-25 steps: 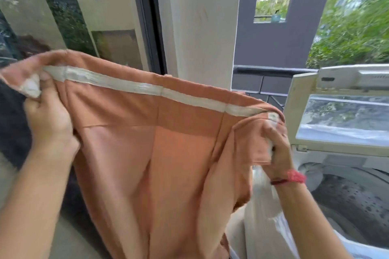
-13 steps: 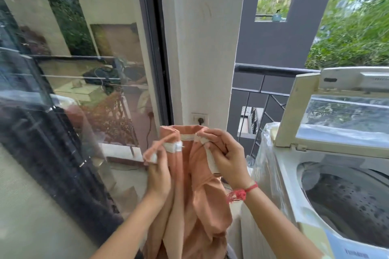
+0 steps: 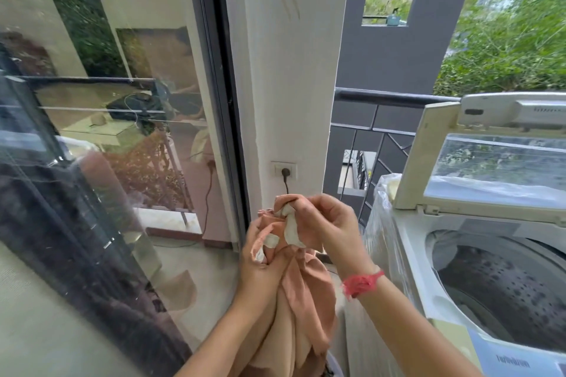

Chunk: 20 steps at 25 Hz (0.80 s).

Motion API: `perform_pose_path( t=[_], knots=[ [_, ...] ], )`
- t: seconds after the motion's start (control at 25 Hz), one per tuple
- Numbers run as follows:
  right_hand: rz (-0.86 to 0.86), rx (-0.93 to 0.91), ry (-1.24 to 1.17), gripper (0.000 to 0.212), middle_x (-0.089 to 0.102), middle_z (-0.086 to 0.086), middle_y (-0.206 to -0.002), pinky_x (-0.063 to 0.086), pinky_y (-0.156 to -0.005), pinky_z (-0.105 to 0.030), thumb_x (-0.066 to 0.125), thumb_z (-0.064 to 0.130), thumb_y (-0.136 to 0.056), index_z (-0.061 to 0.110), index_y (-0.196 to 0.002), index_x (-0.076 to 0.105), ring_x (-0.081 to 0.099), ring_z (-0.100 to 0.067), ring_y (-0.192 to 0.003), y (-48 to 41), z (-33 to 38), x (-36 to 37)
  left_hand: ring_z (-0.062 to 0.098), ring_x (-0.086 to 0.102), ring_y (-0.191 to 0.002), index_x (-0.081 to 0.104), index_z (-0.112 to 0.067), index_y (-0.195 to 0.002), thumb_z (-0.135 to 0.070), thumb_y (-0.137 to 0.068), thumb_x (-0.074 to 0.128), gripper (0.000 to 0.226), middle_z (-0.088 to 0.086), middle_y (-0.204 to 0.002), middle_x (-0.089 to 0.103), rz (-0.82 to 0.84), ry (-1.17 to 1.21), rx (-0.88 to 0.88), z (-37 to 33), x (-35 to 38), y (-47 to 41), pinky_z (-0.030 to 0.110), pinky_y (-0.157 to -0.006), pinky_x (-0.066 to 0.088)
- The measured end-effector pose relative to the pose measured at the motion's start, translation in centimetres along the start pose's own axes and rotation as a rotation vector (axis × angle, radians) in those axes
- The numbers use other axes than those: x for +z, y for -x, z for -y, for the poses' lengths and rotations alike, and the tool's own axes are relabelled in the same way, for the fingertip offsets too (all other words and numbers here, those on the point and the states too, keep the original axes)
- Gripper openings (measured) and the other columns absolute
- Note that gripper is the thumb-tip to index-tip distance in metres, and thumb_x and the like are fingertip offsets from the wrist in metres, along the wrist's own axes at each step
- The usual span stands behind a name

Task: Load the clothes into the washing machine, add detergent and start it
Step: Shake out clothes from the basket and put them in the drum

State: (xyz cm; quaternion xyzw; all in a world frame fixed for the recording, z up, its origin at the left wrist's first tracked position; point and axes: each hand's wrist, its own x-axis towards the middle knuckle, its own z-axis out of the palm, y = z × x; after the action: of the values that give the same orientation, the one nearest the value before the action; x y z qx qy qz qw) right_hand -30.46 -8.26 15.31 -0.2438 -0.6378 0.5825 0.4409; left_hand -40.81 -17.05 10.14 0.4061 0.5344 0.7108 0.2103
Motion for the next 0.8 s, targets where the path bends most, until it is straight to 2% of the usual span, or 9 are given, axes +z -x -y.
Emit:
perform_pose_path(
  t=[0.12,0.2,0.28,0.36,0.44,0.52,0.6,0.68,0.8],
  knots=[
    [-0.138,0.150,0.030,0.053,0.064,0.001,-0.108,0.046,-0.086,-0.030,0.061,0.059,-0.071,0.019,-0.106,0.063,0.058,-0.008,-0.096,-0.3,-2.5,-3.1,0.011,0.065,-0.095,0.067,-0.039,-0.091,-0.009,-0.068,0.079,0.039,0.010,-0.103,0.064,0.084,-0.011,0.005,-1.4,-2.8,-1.2,0.021,-0.080,0.052],
    [0.064,0.484,-0.099,0.086,0.050,0.001,-0.135,0.037,-0.105,-0.042,0.064,0.074,-0.057,0.031,-0.129,0.047,0.049,-0.017,-0.120,-0.1,-4.4,-3.2,0.011,0.067,-0.088,0.071,-0.032,-0.089,-0.031,-0.056,0.089,0.037,0.005,-0.094,0.070,0.214,0.095,-0.092,-3.1,-4.6,-1.8,0.022,-0.074,0.054],
    [0.266,0.559,-0.252,0.092,0.051,-0.012,-0.135,0.040,-0.101,-0.046,0.070,0.070,-0.059,0.027,-0.136,0.043,0.050,-0.029,-0.117,0.0,-5.7,-2.3,0.012,0.069,-0.084,0.066,-0.015,-0.094,-0.042,-0.043,0.092,0.063,0.000,-0.087,0.073,0.337,0.130,-0.157,-4.2,-5.8,-2.0,0.023,-0.069,0.055],
    [0.341,0.414,-0.336,0.062,0.059,-0.021,-0.119,0.047,-0.086,-0.043,0.072,0.044,-0.075,0.017,-0.128,0.054,0.054,-0.031,-0.104,-0.2,-4.6,-0.8,0.011,0.069,-0.084,0.067,-0.016,-0.095,-0.047,-0.037,0.092,0.070,-0.003,-0.086,0.073,0.304,0.099,-0.171,-5.1,-6.2,-2.2,0.021,-0.067,0.055],
    [0.246,0.225,-0.345,0.034,0.069,-0.015,-0.103,0.053,-0.079,-0.037,0.072,0.024,-0.079,0.012,-0.111,0.067,0.062,-0.026,-0.094,-0.1,-2.9,-0.2,0.011,0.068,-0.090,0.072,-0.034,-0.091,-0.052,-0.041,0.089,0.056,-0.005,-0.092,0.073,0.174,0.064,-0.116,-5.1,-6.6,-2.8,0.020,-0.071,0.054],
    [0.100,0.038,-0.347,0.020,0.071,-0.012,-0.099,0.054,-0.079,-0.029,0.065,0.008,-0.085,0.008,-0.104,0.069,0.065,-0.019,-0.093,0.3,-1.2,0.3,0.009,0.064,-0.098,0.070,-0.041,-0.096,-0.041,-0.062,0.083,0.036,-0.008,-0.103,0.068,0.035,0.020,0.059,-5.0,-6.3,-3.6,0.019,-0.080,0.052],
    [0.018,-0.119,-0.317,0.019,0.068,-0.016,-0.106,0.051,-0.088,-0.028,0.060,0.003,-0.087,0.005,-0.104,0.068,0.063,-0.019,-0.101,0.8,0.6,1.2,0.009,0.058,-0.107,0.064,-0.040,-0.107,-0.019,-0.083,0.068,0.032,-0.016,-0.109,0.063,-0.069,-0.039,0.093,-4.0,-4.4,-3.9,0.014,-0.085,0.047],
    [-0.042,-0.239,-0.184,0.020,0.062,-0.016,-0.115,0.043,-0.103,-0.037,0.059,0.013,-0.087,0.013,-0.104,0.070,0.057,-0.022,-0.115,1.0,1.9,2.0,0.014,0.057,-0.112,0.063,-0.029,-0.112,-0.031,-0.082,0.066,0.030,-0.015,-0.107,0.067,0.034,0.179,-0.014,-4.2,-1.6,-3.3,0.014,-0.084,0.047],
    [-0.005,-0.291,0.065,0.031,0.059,-0.001,-0.125,0.031,-0.113,-0.041,0.047,0.030,-0.092,0.017,-0.110,0.069,0.045,-0.014,-0.130,0.8,3.5,-0.4,0.012,0.054,-0.121,0.063,-0.023,-0.121,-0.069,-0.074,0.058,0.067,-0.006,-0.121,0.065,0.397,0.330,-0.112,-4.7,1.7,-3.5,0.023,-0.094,0.045]
  ],
)
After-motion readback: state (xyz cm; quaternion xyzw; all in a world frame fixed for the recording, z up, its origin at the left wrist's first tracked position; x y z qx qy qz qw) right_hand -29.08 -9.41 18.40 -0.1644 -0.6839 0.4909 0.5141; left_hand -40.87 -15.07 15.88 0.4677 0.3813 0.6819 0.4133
